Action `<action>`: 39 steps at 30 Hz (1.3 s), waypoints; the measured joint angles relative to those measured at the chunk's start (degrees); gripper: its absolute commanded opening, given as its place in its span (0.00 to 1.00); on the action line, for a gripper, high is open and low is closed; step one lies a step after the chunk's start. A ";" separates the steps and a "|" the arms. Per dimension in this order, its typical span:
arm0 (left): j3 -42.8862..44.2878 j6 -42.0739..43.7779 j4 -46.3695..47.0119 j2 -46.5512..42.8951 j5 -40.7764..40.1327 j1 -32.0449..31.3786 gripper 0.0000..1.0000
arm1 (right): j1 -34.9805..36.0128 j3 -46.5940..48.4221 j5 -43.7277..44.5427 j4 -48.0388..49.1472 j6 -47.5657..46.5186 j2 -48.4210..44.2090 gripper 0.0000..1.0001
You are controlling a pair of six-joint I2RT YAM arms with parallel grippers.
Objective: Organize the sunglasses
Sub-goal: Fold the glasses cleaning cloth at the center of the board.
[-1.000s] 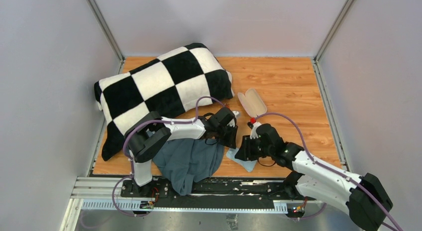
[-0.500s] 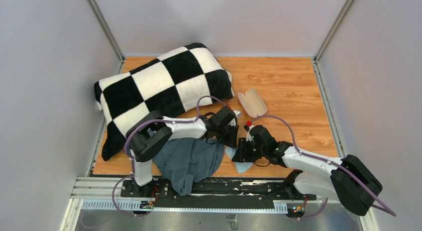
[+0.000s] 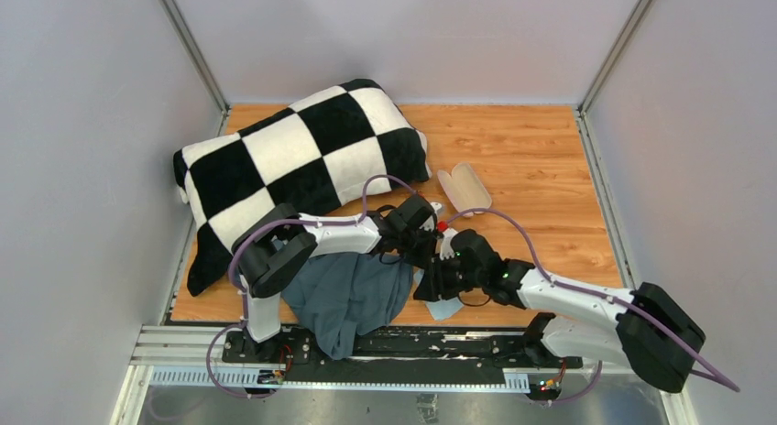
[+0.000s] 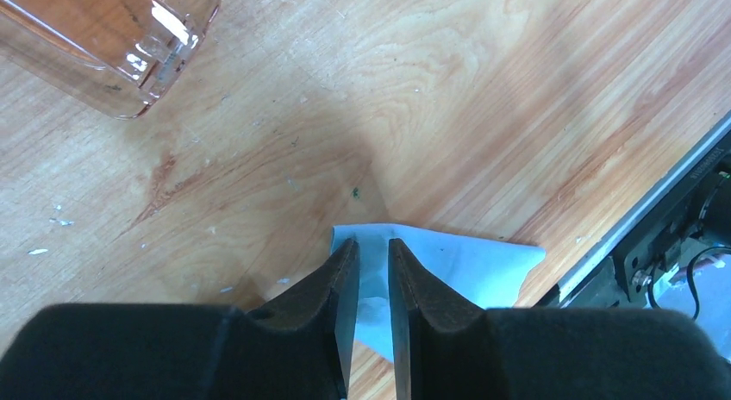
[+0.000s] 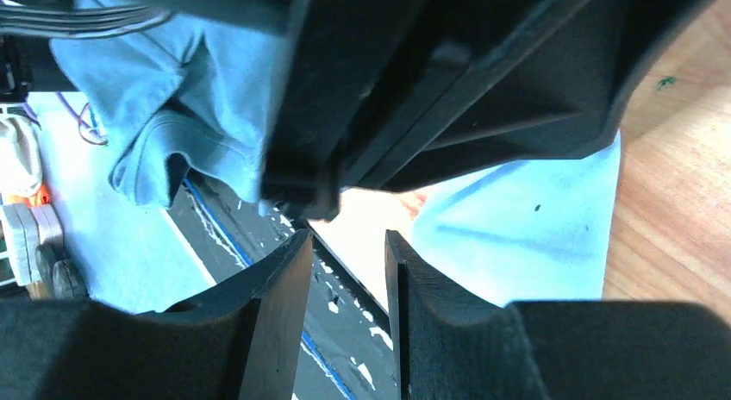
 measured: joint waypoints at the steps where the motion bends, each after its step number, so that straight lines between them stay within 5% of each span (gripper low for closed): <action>1: 0.22 0.17 -0.44 0.00 -0.22 0.15 0.27 | 0.15 0.00 0.09 -0.26 -0.24 -1.01 0.42; 13: 1.44 2.03 -4.79 -9.66 -2.91 2.12 0.30 | -0.74 -5.70 15.80 -14.75 3.93 -23.50 0.42; 28: -0.72 2.64 -5.62 -8.81 -2.95 2.10 0.32 | -0.87 -2.38 24.17 -27.23 5.11 -14.64 0.24; 39: -0.72 2.67 -5.68 -8.22 -3.37 2.10 0.32 | -0.87 -1.49 23.23 -27.63 4.44 -14.73 0.26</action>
